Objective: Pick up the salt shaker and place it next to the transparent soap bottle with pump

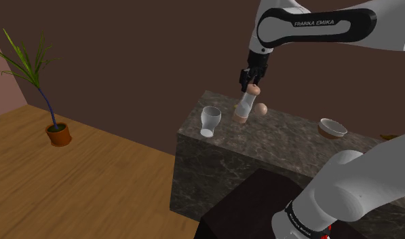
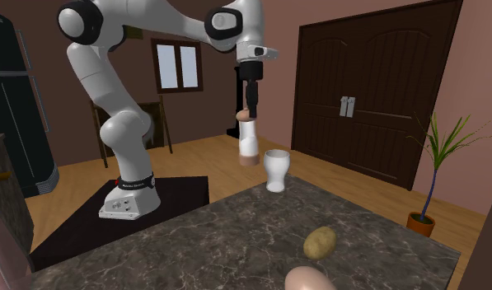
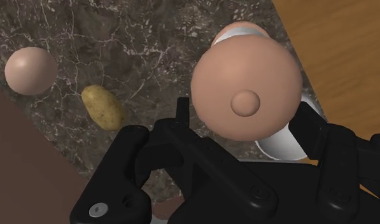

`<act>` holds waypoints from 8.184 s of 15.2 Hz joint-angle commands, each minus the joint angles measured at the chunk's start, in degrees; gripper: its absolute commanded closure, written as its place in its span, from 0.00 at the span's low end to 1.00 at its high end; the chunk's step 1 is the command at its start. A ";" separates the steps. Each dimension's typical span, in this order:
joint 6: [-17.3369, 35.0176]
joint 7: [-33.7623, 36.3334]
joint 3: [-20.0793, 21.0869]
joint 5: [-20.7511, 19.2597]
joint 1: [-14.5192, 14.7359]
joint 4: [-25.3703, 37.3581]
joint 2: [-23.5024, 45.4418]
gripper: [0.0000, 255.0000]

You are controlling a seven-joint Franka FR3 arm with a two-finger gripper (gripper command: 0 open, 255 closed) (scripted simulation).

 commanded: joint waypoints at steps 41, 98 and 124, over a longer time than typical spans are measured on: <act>-30.58 -7.17 -0.18 0.86 -0.33 37.82 6.55 1.00; -31.40 -76.32 -67.14 -27.01 10.92 56.23 -13.81 1.00; -13.76 -69.06 -60.72 -31.62 -4.70 25.74 -23.64 1.00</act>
